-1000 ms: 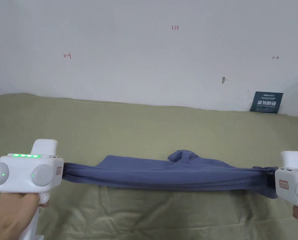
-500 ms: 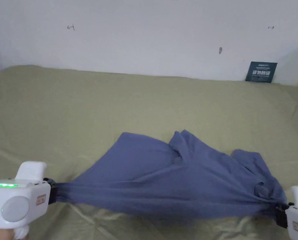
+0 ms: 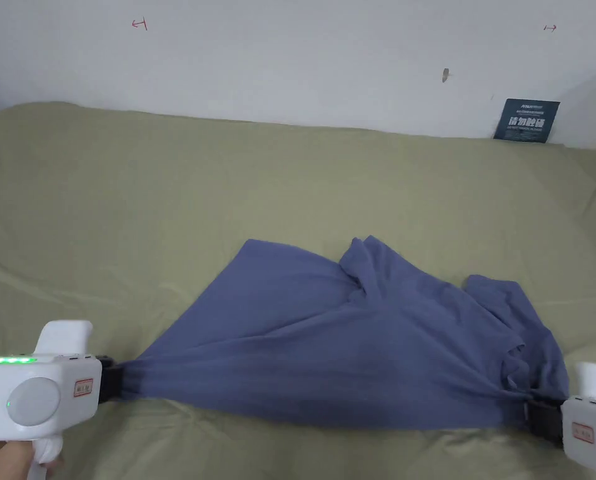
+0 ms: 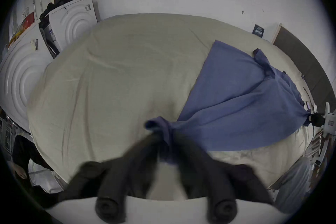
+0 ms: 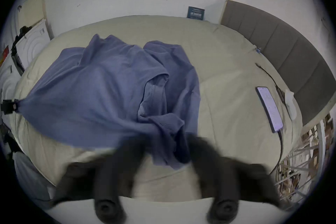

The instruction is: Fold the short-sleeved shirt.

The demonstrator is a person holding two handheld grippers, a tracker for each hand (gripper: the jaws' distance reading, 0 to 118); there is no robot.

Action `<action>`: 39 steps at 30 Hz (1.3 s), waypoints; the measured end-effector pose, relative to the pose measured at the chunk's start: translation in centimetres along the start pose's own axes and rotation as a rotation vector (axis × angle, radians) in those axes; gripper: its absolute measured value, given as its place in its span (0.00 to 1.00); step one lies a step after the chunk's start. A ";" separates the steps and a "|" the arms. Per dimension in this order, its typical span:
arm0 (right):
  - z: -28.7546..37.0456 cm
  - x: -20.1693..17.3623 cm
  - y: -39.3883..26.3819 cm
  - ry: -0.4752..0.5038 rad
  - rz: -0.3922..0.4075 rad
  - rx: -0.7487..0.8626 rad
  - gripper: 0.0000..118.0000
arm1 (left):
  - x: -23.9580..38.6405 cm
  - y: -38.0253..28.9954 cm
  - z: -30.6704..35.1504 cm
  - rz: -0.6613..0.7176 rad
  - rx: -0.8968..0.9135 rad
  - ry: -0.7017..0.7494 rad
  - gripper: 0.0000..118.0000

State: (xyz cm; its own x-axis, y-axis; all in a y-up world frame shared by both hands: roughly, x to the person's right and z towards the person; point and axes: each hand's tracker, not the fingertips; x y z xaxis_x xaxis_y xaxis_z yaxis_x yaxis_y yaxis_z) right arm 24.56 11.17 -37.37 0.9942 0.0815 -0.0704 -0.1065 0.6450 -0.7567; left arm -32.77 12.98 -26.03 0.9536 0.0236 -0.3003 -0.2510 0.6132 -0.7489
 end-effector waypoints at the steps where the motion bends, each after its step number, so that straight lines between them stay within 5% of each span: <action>1: 0.4 0.0 0.1 0.000 -0.017 0.007 0.94 | -0.2 0.1 0.2 -0.001 -0.005 -0.023 0.67; 2: 1.3 -0.1 0.1 0.008 -0.021 0.041 0.99 | -0.4 0.0 0.4 0.009 -0.015 -0.024 0.93; 3: 2.0 -0.4 0.2 0.000 -0.047 0.127 0.92 | -0.4 -0.3 1.0 0.023 -0.001 -0.022 0.99; 6: 3.9 -2.2 1.1 0.030 -0.017 0.132 0.87 | -0.9 -0.7 2.6 0.023 0.040 0.005 0.89; 7: 4.6 -2.9 1.1 0.057 -0.019 0.150 0.75 | -0.9 -1.2 3.1 0.013 0.061 0.039 0.71; 8: 5.2 -4.0 0.7 0.081 -0.016 0.166 0.48 | -1.0 -1.5 3.5 -0.001 0.061 0.042 0.37; 9: 5.6 -4.9 0.5 0.114 0.002 0.170 0.00 | -1.2 -1.9 3.6 -0.001 0.051 0.038 0.00; 18: 4.6 -11.3 -2.2 0.239 0.094 0.126 0.00 | -4.3 -2.2 2.5 0.090 0.010 -0.054 0.00; 20: 4.5 -11.8 -2.5 0.251 0.115 0.117 0.00 | -4.0 -0.5 2.2 0.088 0.022 -0.061 0.06; 22: 4.2 -12.2 -2.7 0.257 0.122 0.107 0.00 | -4.0 0.9 0.6 0.073 -0.016 -0.107 0.78; 23: 3.9 -12.4 -2.7 0.262 0.126 0.101 0.00 | -3.6 1.4 -0.6 0.073 -0.050 -0.100 1.00; 28: 3.5 -12.6 -3.3 0.258 0.143 0.079 0.00 | -2.2 0.6 -5.3 0.014 -0.136 -0.031 0.89; 29: 3.3 -12.6 -3.4 0.258 0.145 0.072 0.00 | -2.0 0.2 -5.8 -0.011 -0.160 -0.035 0.78; 30: 3.1 -12.6 -3.4 0.259 0.146 0.069 0.00 | -1.8 -0.2 -6.1 -0.020 -0.162 -0.009 0.47; 33: 2.5 -12.6 -3.3 0.257 0.159 0.059 0.00 | -1.0 -0.8 -5.3 -0.021 -0.139 -0.038 0.05; 39: 0.7 -11.9 0.5 0.226 0.158 0.093 0.00 | -0.7 0.1 -4.8 -0.053 -0.144 -0.028 0.05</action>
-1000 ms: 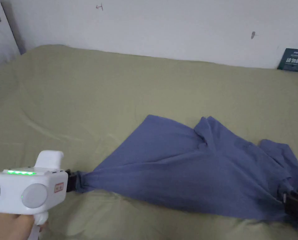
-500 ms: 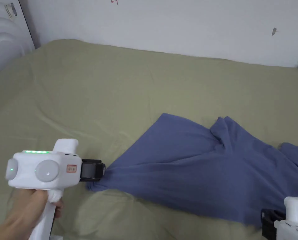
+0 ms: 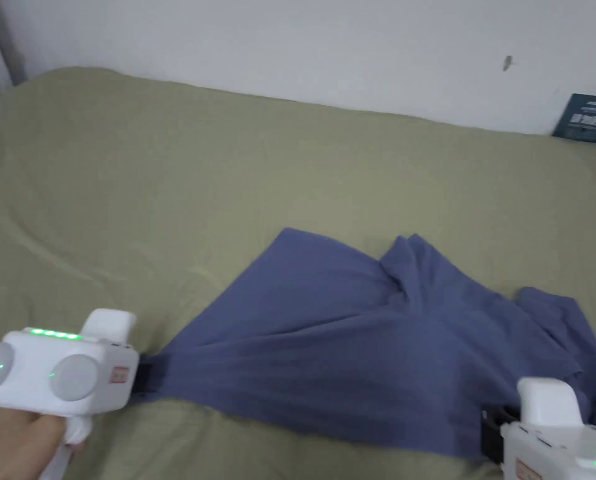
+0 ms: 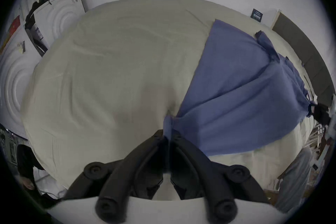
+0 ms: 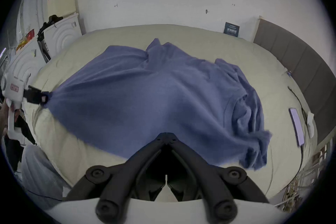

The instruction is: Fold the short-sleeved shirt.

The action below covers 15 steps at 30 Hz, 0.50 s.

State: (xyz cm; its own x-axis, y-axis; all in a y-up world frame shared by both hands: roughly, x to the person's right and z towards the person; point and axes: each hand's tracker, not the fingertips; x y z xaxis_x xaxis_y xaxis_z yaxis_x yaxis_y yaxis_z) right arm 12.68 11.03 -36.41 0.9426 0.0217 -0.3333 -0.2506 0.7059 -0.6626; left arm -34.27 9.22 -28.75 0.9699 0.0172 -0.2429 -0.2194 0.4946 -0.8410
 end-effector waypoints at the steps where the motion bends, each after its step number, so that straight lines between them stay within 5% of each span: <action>1: -0.6 0.5 1.2 -0.016 0.007 0.011 0.00 | 0.1 0.1 0.1 0.005 0.004 0.002 0.05; 12: -14.4 8.7 15.7 -0.063 0.021 -0.053 0.00 | -0.1 0.3 0.2 0.055 0.022 -0.019 0.05; 15: -17.9 9.5 17.3 -0.010 0.044 -0.109 0.06 | -0.3 0.4 0.0 0.070 0.024 -0.026 0.05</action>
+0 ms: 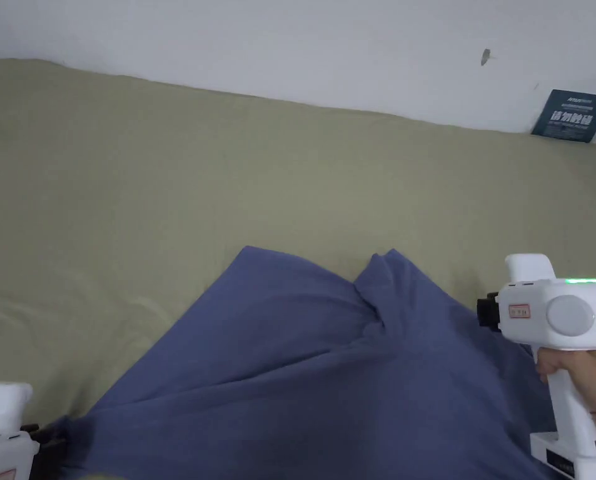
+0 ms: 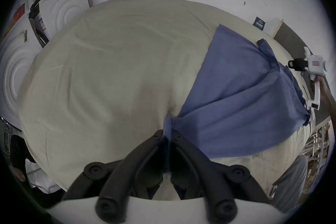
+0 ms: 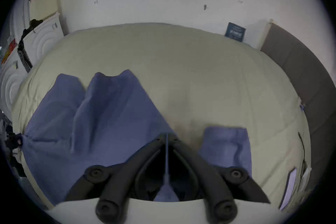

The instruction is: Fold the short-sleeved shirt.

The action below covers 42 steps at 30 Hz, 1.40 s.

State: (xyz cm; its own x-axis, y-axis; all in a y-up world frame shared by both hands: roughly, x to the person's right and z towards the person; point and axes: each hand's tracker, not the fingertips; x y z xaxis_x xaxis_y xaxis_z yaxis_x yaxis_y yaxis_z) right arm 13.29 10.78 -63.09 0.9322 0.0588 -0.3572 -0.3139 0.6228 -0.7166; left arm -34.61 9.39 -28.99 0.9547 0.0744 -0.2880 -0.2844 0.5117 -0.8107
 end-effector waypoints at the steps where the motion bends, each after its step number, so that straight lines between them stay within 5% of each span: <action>1: -1.1 0.1 0.5 -0.001 0.016 -0.024 0.27 | 0.0 0.0 -0.1 0.006 0.000 -0.003 0.05; 3: -3.8 0.2 0.5 -0.014 0.035 -0.148 1.00 | -0.2 0.1 -0.3 0.028 0.000 -0.012 0.05; 6: -4.4 -1.3 -0.5 -0.037 0.134 -0.190 0.80 | -0.4 0.3 -0.5 0.047 -0.004 -0.027 0.05; 9: -2.6 -2.1 -0.4 -0.033 0.083 -0.166 0.73 | -0.6 0.6 -0.7 0.051 -0.015 -0.038 0.05; 10: -3.0 -1.2 0.3 -0.011 0.078 -0.161 0.58 | -0.5 0.5 -0.8 0.052 -0.015 -0.038 0.05; 12: -1.7 -2.0 0.7 0.009 0.099 -0.125 0.01 | -0.3 0.5 -0.8 0.050 -0.013 -0.035 0.05; 13: -0.5 -2.6 0.5 -0.045 0.121 -0.073 0.01 | -0.2 0.4 -0.7 0.053 -0.011 -0.031 0.05; 23: 18.7 -2.6 0.3 -0.019 0.043 0.231 0.01 | 0.0 2.9 6.7 0.116 0.113 -0.140 0.05; 32: 35.2 0.2 0.7 -0.137 -0.004 0.528 0.01 | 6.2 10.8 19.7 -0.036 0.433 -0.072 0.05; 42: 42.3 3.9 4.8 -0.253 -0.095 0.684 0.01 | 9.2 21.6 27.4 -0.037 0.576 -0.013 0.04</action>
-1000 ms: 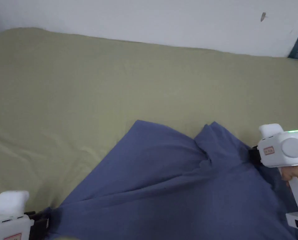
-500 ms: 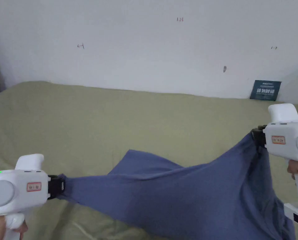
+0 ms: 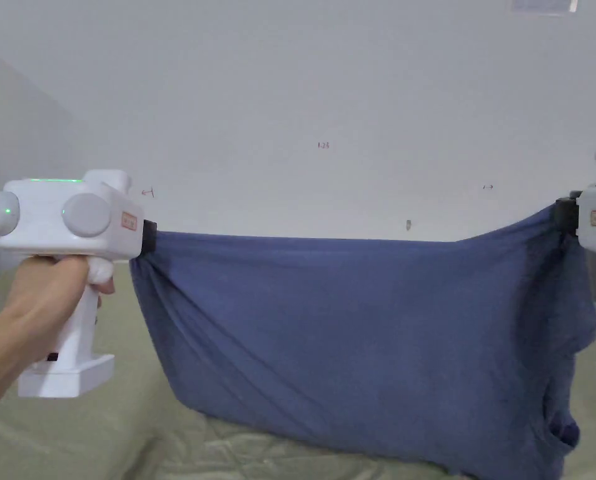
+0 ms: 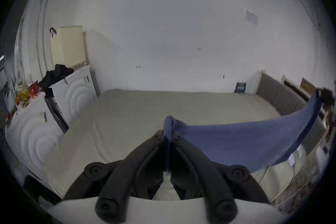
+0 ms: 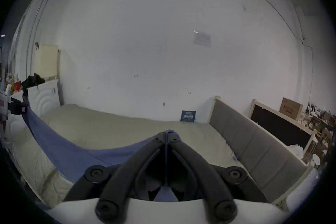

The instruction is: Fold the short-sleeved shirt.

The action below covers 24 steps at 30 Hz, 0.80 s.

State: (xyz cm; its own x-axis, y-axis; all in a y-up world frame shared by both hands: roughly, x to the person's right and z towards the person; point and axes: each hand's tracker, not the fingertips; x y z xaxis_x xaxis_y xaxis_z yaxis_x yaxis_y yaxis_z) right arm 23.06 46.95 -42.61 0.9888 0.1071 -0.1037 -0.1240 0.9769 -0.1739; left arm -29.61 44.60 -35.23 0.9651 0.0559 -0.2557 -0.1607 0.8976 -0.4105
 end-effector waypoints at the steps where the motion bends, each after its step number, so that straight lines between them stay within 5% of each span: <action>1: -0.5 0.0 0.5 -0.008 -0.004 0.002 0.01 | -0.2 1.1 -0.2 0.042 -0.004 -0.018 0.04; 17: -13.6 -3.4 10.3 -0.070 0.084 0.051 0.01 | 2.9 13.0 -8.3 -0.157 0.074 0.186 0.04; 24: -20.7 -3.5 13.7 -0.077 0.048 0.049 0.01 | 4.2 18.0 -14.6 -0.148 0.095 0.224 0.04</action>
State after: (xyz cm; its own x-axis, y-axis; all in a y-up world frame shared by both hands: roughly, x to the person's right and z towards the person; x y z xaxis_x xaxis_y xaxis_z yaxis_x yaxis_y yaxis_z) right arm 16.16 56.13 -64.94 0.9855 0.1661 -0.0347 -0.1691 0.9779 -0.1227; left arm -31.43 54.55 -56.50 0.9052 -0.1670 -0.3908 0.0084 0.9264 -0.3764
